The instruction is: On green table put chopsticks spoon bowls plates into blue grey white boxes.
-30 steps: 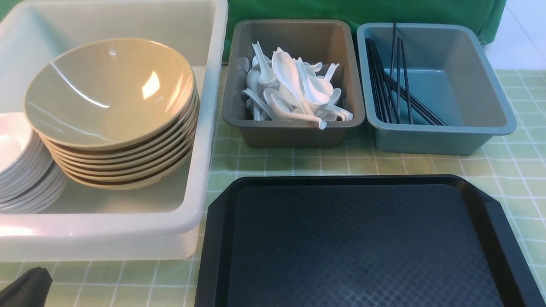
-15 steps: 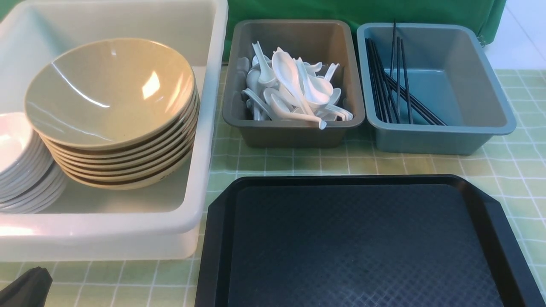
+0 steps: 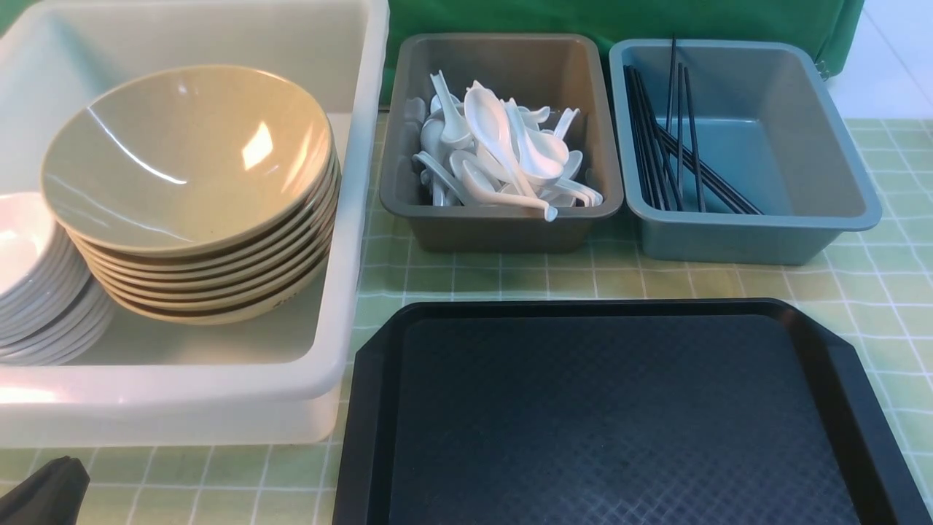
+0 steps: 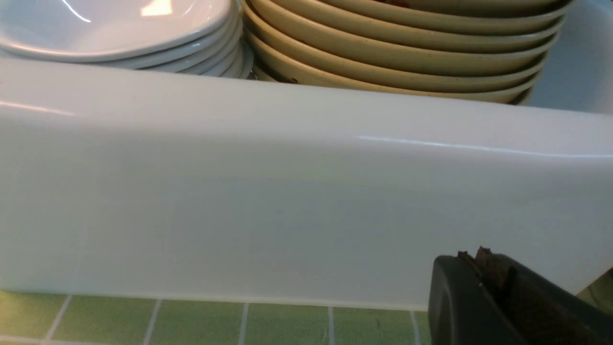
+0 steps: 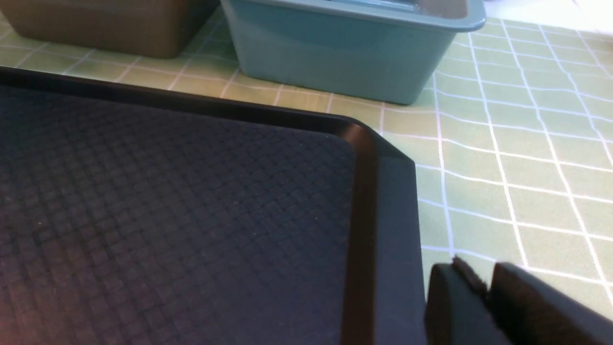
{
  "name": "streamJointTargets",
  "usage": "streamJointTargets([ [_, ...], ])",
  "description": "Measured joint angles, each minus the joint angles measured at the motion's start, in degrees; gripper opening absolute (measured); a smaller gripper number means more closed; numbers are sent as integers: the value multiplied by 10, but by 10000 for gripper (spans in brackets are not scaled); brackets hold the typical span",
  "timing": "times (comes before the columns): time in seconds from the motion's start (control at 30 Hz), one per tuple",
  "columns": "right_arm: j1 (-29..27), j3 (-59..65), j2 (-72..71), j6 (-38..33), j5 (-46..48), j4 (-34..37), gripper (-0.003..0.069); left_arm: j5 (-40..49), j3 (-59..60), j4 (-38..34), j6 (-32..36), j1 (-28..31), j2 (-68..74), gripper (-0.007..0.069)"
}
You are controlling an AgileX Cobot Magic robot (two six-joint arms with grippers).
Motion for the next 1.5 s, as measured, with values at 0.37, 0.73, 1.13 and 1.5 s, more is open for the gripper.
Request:
streamJointTargets([
  [0.37, 0, 0, 0, 0, 0, 0, 130, 0, 0, 0, 0, 0, 0, -1],
  [0.73, 0, 0, 0, 2, 0, 0, 132, 0, 0, 0, 0, 0, 0, -1],
  [1.13, 0, -1, 0, 7, 0, 0, 141, -1, 0, 0, 0, 0, 0, -1],
  [1.5, 0, -1, 0, 9, 0, 0, 150, -2, 0, -3, 0, 0, 0, -1],
])
